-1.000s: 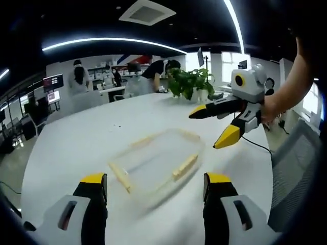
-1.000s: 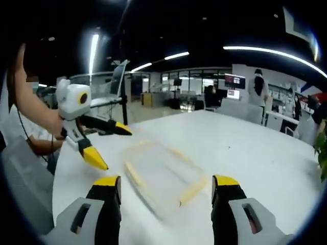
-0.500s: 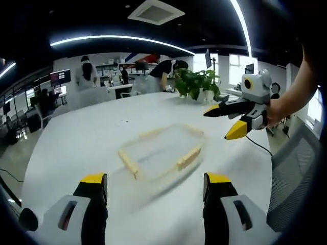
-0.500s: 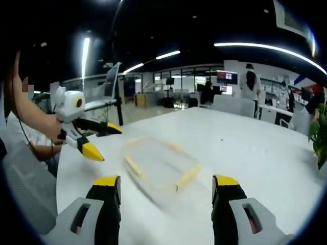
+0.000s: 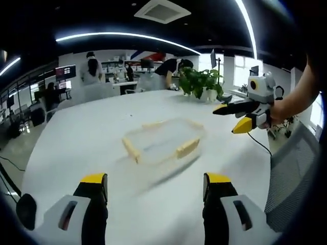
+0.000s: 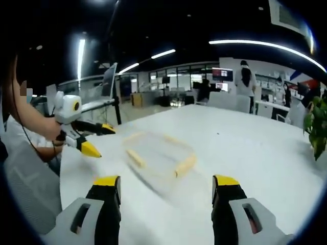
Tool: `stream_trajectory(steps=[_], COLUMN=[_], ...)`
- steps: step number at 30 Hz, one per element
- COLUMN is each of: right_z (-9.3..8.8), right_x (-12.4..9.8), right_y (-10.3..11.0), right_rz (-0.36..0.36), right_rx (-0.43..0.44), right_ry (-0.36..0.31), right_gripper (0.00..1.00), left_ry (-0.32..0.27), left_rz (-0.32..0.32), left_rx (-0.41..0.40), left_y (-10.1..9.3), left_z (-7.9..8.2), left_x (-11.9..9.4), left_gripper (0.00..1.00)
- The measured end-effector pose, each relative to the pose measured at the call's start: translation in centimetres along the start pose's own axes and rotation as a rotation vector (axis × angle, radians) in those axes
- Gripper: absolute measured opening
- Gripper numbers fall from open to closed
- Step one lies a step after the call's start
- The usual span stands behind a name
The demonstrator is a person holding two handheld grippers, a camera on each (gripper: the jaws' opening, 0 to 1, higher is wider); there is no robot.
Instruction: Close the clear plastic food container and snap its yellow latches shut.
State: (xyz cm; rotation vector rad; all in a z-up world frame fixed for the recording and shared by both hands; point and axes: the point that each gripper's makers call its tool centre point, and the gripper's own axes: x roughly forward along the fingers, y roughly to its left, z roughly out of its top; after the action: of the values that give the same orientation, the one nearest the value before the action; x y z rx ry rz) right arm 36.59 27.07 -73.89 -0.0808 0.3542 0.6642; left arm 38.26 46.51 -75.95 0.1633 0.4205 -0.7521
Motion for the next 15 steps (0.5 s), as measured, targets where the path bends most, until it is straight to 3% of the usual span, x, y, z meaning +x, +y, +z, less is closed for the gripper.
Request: stream_trajectory(steps=[15], right_z=[-0.7], right_x=[-1.9], right_y=[0.4], right_rz=[-0.017], right_rx=[0.029], right_ry=[0.011], right_gripper=[0.71], left_ry=[-0.002], left_rz=[0.039], left_rx=[-0.046], left_y=[0.6], left_z=[-0.9], left_x=[-2.4], left_gripper=[0.74])
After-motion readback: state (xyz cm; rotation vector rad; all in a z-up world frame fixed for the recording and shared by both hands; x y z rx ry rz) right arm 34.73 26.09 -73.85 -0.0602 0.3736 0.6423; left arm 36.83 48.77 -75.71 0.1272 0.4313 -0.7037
